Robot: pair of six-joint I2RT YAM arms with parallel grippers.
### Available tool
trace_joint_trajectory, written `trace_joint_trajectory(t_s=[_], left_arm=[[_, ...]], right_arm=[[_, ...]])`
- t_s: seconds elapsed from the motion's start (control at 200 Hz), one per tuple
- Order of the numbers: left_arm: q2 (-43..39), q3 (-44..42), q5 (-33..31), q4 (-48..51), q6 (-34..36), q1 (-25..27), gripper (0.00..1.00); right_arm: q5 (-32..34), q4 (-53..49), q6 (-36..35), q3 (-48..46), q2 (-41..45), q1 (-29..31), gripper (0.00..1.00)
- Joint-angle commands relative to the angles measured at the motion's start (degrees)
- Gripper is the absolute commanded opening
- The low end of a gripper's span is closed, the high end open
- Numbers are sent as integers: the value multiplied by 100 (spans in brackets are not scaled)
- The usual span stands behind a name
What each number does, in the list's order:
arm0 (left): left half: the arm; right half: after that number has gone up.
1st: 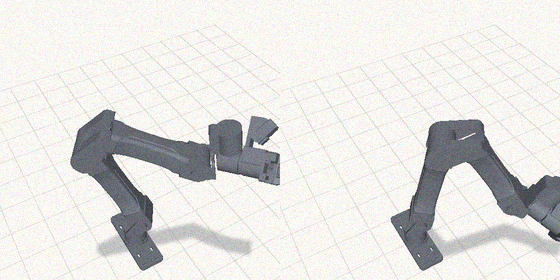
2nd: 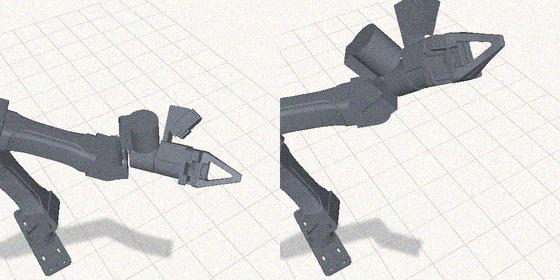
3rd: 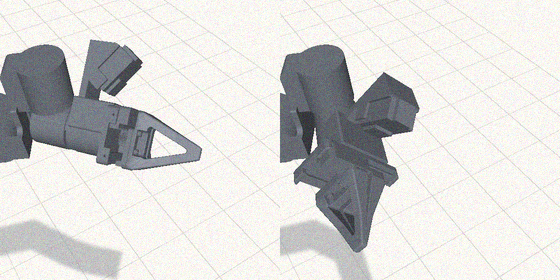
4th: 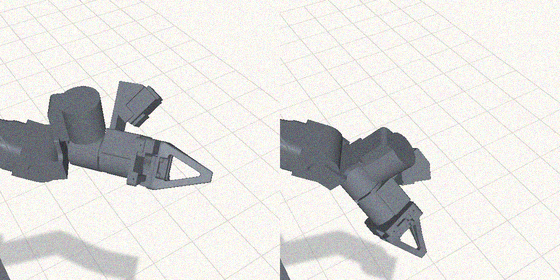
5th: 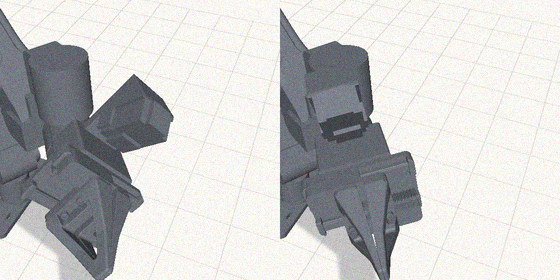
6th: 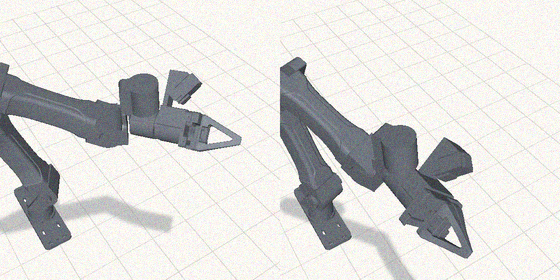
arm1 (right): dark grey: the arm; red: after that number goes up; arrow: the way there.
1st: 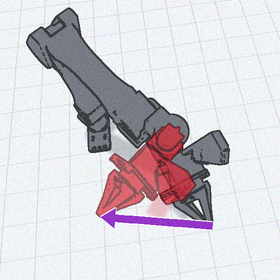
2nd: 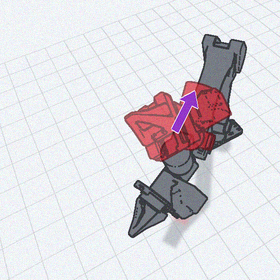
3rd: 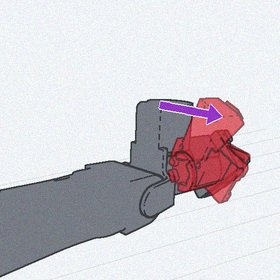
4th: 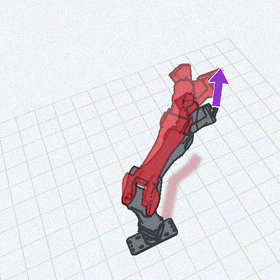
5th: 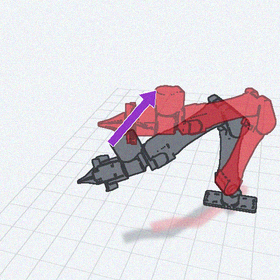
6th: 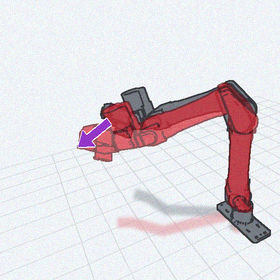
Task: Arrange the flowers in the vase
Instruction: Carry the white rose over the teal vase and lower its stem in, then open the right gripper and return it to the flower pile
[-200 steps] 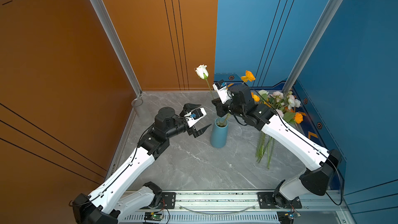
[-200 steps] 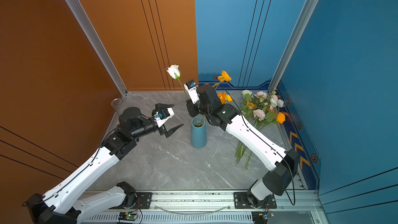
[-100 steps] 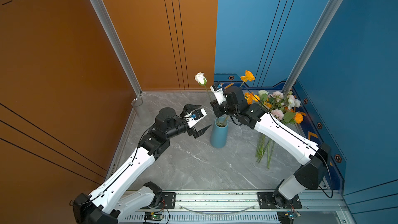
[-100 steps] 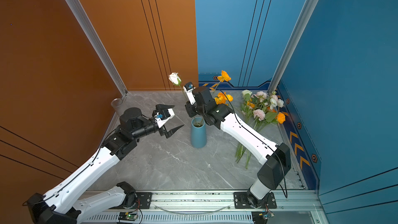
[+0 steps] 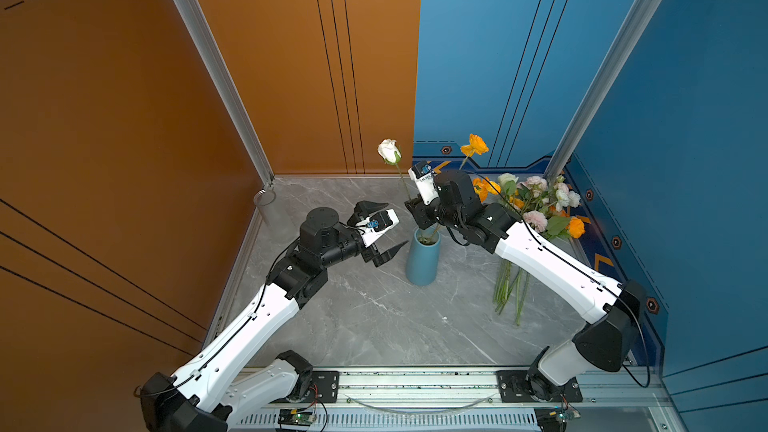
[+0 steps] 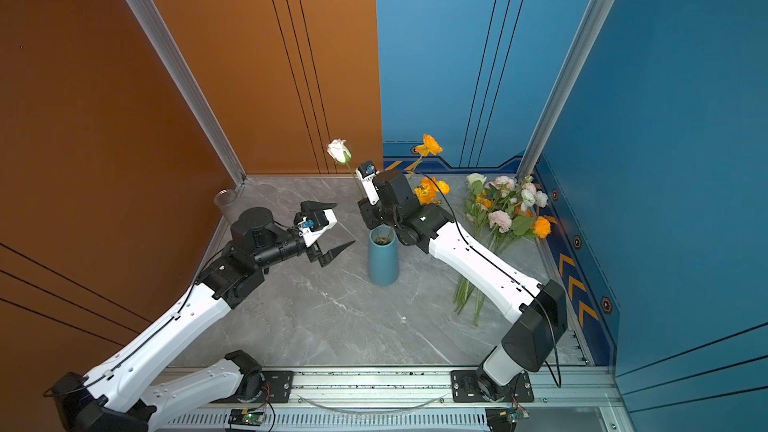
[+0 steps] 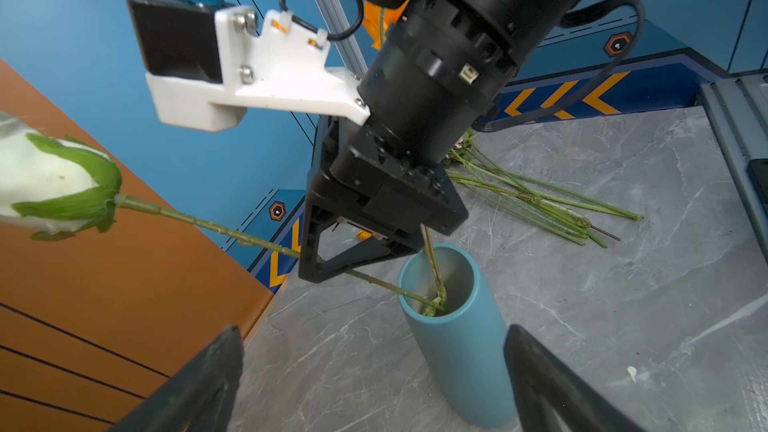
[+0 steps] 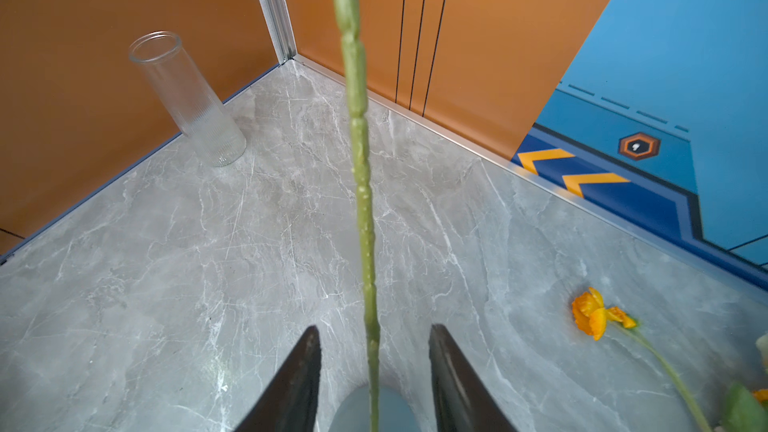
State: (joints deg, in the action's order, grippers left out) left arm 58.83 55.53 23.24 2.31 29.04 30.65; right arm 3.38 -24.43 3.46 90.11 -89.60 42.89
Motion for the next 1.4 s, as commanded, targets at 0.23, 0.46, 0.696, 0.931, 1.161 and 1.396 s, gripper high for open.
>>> trace_joint_trajectory(t_s=[0.23,0.46,0.696,0.931,1.161,1.396], left_arm=[[-46,-2,162,-72,-81,119,98],[-49,18,147,-73,-107,415,98],[-19,29,162,-65,-115,758,98],[401,187,-749,-63,-248,1993,98],[1214,471,-2574,2,-330,3073,98],[1248,214,-2426,-195,-244,3283,98]], right_arm=[[539,-161,-37,-308,882,487,79],[832,-308,228,-1248,2204,859,93],[2809,-559,1101,-2706,4337,851,88],[3996,-1276,2798,-3390,5104,-23,76],[1748,-1530,3379,-3606,4460,-2413,63],[-898,-683,2846,-3733,2687,-4336,52]])
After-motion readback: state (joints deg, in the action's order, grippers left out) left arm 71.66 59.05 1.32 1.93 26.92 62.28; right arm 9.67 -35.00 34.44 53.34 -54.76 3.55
